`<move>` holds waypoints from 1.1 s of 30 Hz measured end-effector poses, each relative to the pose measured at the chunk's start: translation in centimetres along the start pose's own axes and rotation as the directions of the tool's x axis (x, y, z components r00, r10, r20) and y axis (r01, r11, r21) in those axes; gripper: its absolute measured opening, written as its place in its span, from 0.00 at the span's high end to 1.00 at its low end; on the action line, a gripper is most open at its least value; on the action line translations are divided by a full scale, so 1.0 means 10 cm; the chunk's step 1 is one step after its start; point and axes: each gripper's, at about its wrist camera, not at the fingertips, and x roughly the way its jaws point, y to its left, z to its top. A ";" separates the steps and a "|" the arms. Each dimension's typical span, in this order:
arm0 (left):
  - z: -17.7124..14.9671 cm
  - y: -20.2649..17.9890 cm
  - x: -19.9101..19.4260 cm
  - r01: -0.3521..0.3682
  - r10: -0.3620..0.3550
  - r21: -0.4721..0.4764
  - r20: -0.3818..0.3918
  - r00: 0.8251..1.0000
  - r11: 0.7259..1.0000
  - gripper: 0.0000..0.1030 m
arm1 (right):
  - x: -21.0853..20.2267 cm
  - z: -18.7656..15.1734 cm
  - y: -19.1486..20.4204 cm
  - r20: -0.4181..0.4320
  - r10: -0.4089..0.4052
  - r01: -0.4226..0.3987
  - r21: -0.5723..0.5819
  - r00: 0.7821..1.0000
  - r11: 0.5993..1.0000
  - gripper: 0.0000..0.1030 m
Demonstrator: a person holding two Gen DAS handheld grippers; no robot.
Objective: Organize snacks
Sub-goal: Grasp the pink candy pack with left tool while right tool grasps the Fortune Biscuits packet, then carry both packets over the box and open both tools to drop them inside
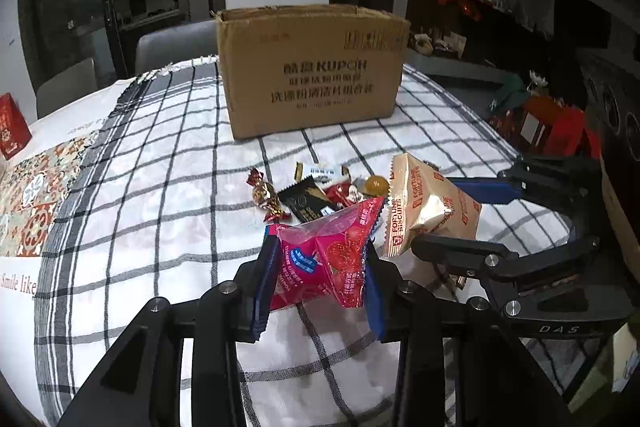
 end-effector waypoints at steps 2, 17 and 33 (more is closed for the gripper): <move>0.03 0.00 -0.05 0.000 0.000 -0.002 0.011 1.000 1.000 0.64 | -0.04 0.01 0.00 0.013 -0.009 0.009 0.013 1.000 1.000 0.52; 0.49 0.04 -0.41 -0.037 0.035 0.011 0.179 0.983 0.999 0.65 | -0.39 0.36 -0.17 0.178 -0.092 0.062 0.166 0.980 0.984 0.52; 1.18 0.22 -0.46 -0.069 0.061 0.015 0.314 0.948 0.997 0.66 | -0.58 0.92 -0.46 0.311 -0.178 0.103 0.241 0.934 0.965 0.52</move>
